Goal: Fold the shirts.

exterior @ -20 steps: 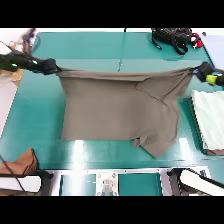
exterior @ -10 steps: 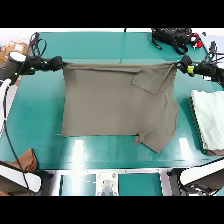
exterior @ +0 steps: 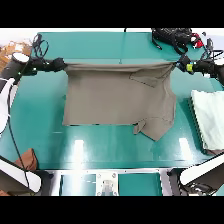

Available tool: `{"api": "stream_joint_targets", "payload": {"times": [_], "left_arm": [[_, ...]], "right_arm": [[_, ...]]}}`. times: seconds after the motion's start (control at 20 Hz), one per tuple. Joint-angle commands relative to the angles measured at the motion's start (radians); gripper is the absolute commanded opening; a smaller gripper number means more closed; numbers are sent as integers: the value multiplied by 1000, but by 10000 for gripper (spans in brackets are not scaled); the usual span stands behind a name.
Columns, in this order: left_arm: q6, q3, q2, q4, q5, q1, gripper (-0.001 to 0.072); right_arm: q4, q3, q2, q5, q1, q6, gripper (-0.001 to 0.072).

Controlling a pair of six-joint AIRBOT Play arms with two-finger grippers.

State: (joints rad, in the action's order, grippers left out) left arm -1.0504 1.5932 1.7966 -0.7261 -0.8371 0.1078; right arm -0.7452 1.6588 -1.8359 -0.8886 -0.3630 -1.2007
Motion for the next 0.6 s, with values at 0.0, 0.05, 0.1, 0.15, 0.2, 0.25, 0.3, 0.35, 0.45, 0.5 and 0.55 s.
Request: {"api": "stream_joint_targets", "payload": {"times": [0.0,0.05,0.1,0.15,0.2,0.25,0.3,0.35,0.45,0.5,0.55], "left_arm": [[-72,1,24,-139,-138,0,20],[-100,1,32,-168,-168,0,20],[-108,1,43,-173,-196,0,20],[-118,-2,55,-172,-213,0,20],[-128,-3,70,-172,-226,-4,20],[-134,-3,84,-171,-232,-12,20],[-146,-4,98,-170,-245,-20,20],[-148,-4,106,-169,-261,-27,20],[-159,0,107,-169,-300,-27,20],[-175,3,105,-170,-318,-25,21],[-192,5,104,-171,-340,-21,76]], "right_arm": [[-241,-14,-4,-169,-12,-76,16],[-266,-37,-5,-181,-13,-75,16],[-266,-65,-5,-180,-13,-75,16],[-266,-96,-5,-174,-13,-75,16],[-265,-121,-5,-166,-11,-75,16],[-265,-140,-6,-160,-9,-75,16],[-265,-152,-7,-159,-6,-75,16],[-265,-157,-6,-162,-5,-75,16],[-248,-154,-6,-170,-5,-75,17],[-234,-151,-6,-177,-6,-75,19],[-231,-139,-5,-198,-6,-82,147]]}}
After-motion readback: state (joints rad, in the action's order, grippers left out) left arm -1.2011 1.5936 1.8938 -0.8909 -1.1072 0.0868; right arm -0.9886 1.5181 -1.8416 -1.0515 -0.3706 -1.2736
